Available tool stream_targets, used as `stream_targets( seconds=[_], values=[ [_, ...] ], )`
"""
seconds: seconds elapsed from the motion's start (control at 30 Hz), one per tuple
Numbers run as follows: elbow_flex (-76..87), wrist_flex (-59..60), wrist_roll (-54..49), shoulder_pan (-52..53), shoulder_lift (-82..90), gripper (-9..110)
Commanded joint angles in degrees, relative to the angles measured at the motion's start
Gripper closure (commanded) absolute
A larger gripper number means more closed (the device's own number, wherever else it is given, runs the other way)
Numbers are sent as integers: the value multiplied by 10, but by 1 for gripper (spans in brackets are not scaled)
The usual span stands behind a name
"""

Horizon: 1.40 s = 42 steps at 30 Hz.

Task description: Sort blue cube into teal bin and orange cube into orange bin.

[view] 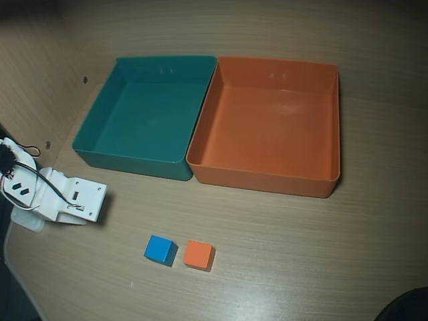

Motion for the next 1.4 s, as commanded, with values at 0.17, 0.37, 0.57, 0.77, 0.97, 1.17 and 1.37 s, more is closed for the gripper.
stream_targets(
  seconds=[0.17,0.37,0.57,0.77,0.97,1.17,1.37],
  values=[
    [-32,0,-5,4,-1,108],
    [-165,4,4,9,-34,108],
    [-319,2,-5,36,-164,107],
    [-510,-4,-5,51,-378,98],
    [-716,-4,-6,51,-608,80],
    [-917,-4,-7,51,-814,71],
    [-1070,-5,-23,51,-988,71]
  ],
)
